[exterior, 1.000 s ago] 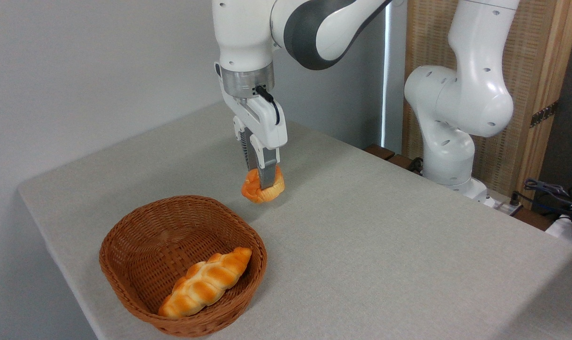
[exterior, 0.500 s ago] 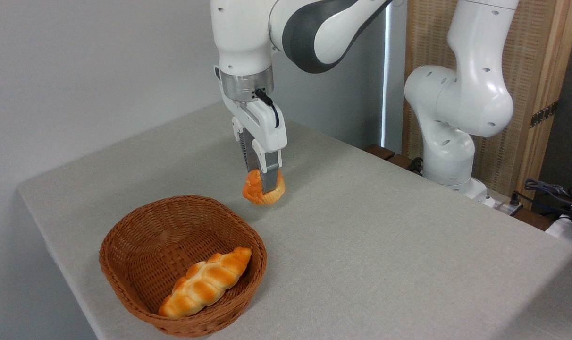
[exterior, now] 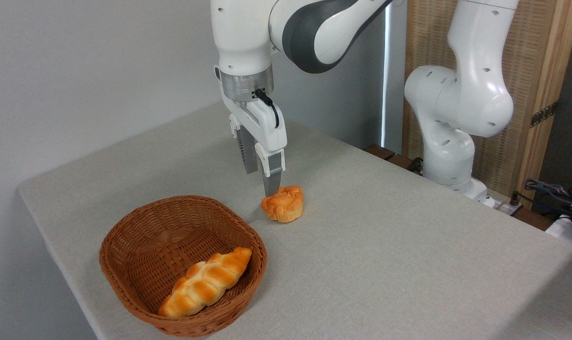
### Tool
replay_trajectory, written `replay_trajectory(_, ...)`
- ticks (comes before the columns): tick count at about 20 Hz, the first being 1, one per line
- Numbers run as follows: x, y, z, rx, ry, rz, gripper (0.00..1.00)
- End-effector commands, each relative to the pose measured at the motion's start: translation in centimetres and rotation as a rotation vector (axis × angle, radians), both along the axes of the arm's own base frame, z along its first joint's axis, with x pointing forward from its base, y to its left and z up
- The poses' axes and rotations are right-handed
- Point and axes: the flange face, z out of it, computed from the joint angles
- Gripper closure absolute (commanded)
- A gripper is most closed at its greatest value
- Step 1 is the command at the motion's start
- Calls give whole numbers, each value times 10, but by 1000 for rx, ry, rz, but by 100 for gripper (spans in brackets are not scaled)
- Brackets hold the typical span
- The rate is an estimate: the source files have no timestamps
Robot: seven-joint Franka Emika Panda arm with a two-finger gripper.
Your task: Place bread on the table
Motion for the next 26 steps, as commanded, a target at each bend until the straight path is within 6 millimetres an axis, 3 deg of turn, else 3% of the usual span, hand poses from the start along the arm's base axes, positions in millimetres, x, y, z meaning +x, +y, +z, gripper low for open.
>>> replay_trajectory(1,5,1,10,0,-31,-11,0)
replay_trajectory(8,29,17,91,-14,-16,27,0)
replay_trajectory(15,75,55,164,4,-52,141,0)
replay_trajectory(19,88,67,180,20,-65,180,0)
replay_trajectory(26,101,74,174,77,-61,216,0)
